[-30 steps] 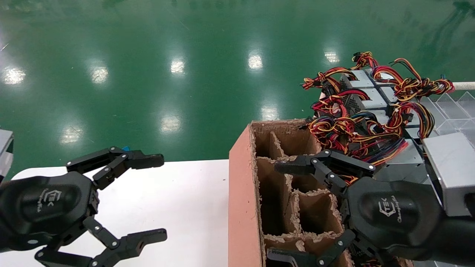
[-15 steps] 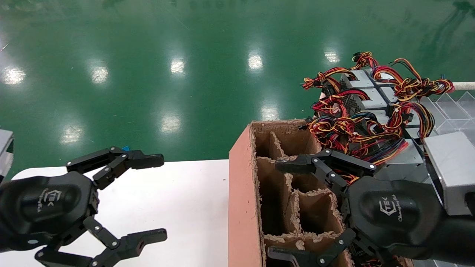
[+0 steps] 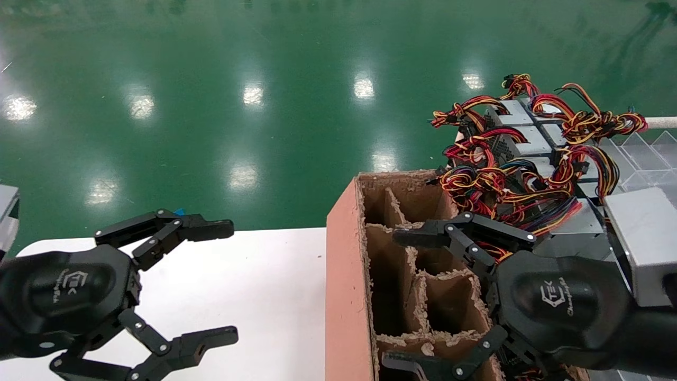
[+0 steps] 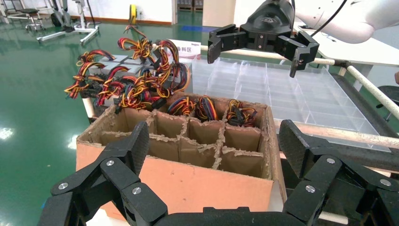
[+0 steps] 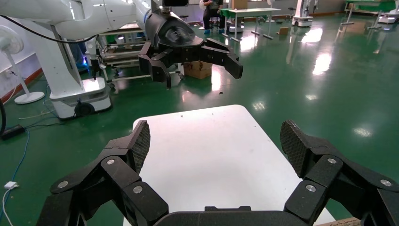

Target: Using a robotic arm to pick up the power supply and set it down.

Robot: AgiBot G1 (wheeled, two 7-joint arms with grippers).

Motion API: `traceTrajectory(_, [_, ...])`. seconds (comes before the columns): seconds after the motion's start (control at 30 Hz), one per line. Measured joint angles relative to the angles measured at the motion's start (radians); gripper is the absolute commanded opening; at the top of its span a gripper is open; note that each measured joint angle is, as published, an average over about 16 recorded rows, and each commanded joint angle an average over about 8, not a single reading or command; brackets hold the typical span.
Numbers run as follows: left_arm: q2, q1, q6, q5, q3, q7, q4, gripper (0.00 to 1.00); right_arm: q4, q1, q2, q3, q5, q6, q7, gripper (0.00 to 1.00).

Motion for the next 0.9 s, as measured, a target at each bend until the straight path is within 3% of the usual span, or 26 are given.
traceTrajectory(0.9, [0.0,0.0,0.0,0.0,0.0,0.0,0.0,1.0,0.0,0.0,0.0,0.0,0.0,0.0,0.0,1.0])
